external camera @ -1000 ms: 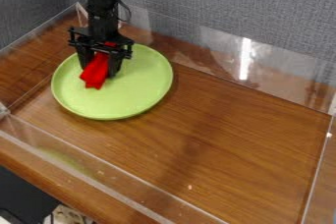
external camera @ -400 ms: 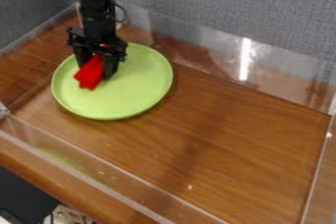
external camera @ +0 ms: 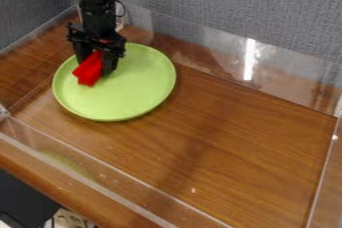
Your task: Put the carrot on the right side
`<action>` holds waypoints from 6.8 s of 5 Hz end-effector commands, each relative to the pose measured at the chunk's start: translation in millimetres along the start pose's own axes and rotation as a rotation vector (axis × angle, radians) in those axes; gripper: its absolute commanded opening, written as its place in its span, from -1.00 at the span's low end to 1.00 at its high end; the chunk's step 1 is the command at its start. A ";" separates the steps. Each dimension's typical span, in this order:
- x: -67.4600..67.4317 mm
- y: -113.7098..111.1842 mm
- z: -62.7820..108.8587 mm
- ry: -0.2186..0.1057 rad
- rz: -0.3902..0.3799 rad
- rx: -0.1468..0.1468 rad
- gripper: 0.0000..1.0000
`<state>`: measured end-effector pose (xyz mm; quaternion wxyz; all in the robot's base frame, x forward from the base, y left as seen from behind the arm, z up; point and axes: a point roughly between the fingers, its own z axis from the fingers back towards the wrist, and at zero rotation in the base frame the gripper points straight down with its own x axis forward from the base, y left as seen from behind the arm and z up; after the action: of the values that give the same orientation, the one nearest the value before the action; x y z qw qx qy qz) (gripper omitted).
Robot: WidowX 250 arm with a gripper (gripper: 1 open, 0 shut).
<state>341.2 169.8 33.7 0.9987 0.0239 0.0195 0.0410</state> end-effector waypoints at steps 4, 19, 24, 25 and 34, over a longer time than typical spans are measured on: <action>13.8 2.9 23.2 -0.078 -0.130 0.029 -1.00; -54.0 -226.8 1.1 -0.121 -0.402 -0.139 -1.00; -53.4 -244.9 -0.7 0.000 -0.490 -0.163 -1.00; -58.2 -239.2 -1.1 0.007 -0.477 -0.169 -1.00; -88.6 -240.3 2.2 0.223 -0.375 -0.103 -1.00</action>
<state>272.2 -76.0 22.8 0.9791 -0.0348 0.1371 -0.1464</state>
